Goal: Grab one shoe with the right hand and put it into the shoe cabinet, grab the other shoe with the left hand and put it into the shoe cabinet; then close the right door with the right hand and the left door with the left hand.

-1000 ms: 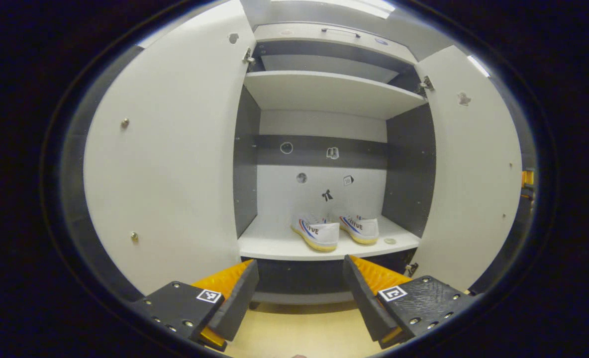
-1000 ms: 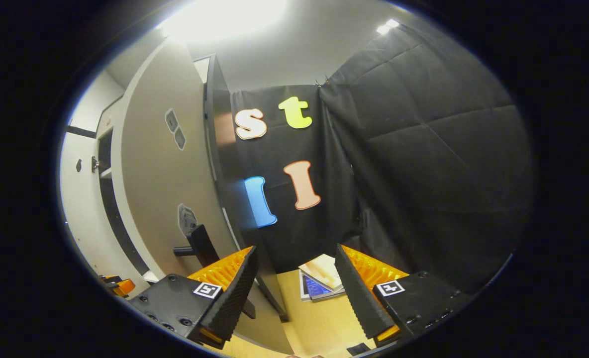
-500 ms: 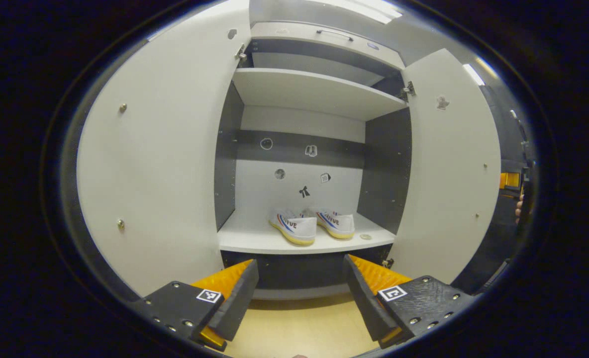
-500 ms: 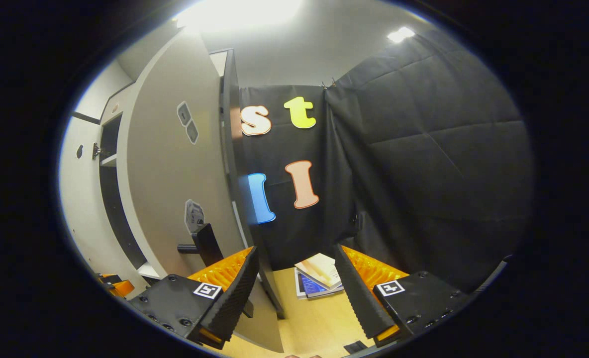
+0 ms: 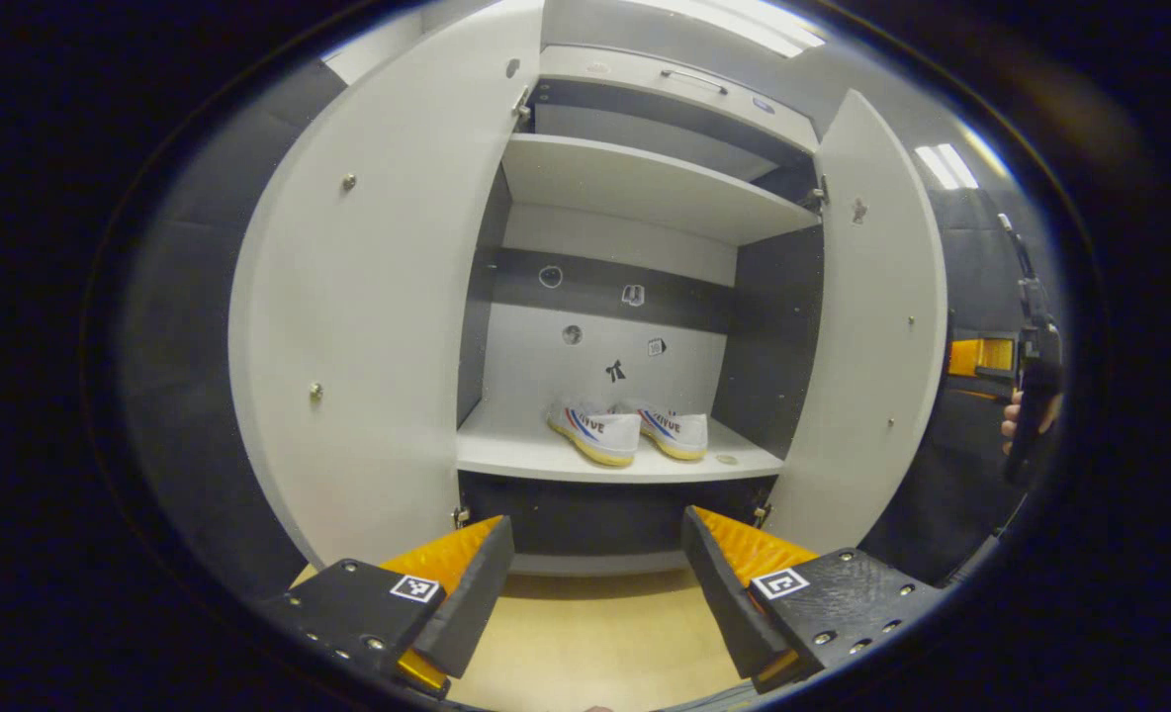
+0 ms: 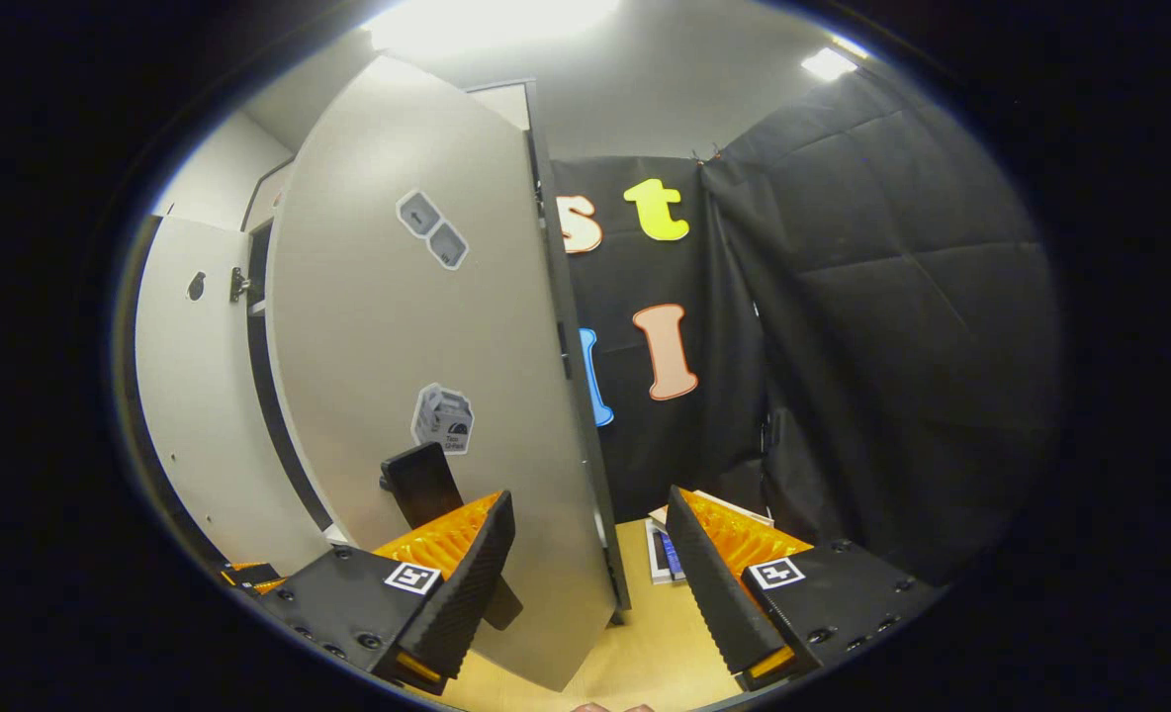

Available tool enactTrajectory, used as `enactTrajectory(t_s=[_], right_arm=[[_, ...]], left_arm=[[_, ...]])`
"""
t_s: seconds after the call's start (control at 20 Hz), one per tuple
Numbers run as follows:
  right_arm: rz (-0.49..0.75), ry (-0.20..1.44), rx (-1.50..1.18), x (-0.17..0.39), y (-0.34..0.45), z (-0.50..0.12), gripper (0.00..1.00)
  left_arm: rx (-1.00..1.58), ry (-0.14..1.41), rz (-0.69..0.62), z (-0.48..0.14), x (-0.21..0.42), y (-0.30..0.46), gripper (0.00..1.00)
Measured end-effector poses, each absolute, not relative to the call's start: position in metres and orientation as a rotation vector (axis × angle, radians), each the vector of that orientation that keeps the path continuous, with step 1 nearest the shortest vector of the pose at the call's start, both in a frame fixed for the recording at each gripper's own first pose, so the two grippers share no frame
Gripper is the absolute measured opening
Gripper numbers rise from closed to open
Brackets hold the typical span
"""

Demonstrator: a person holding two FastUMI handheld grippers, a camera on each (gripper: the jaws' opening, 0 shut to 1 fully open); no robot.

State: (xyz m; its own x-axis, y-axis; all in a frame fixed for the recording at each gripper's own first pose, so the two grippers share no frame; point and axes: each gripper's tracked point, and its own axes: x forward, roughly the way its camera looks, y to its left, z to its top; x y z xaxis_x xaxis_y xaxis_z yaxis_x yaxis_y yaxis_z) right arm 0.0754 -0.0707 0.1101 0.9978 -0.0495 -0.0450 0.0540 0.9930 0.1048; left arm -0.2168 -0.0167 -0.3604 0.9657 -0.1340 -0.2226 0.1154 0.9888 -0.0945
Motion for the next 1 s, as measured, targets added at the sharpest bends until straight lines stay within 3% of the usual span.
enactTrajectory(t_s=[0.6,1.0], right_arm=[[-0.001,0.045,0.079,0.083,-0.012,0.09,0.98],[0.014,0.075,0.133,0.079,-0.003,0.06,0.98]], left_arm=[[-0.149,0.153,-0.065,-0.328,-0.278,0.04,0.97],[-0.047,0.095,0.134,-0.301,-0.332,0.143,1.0]])
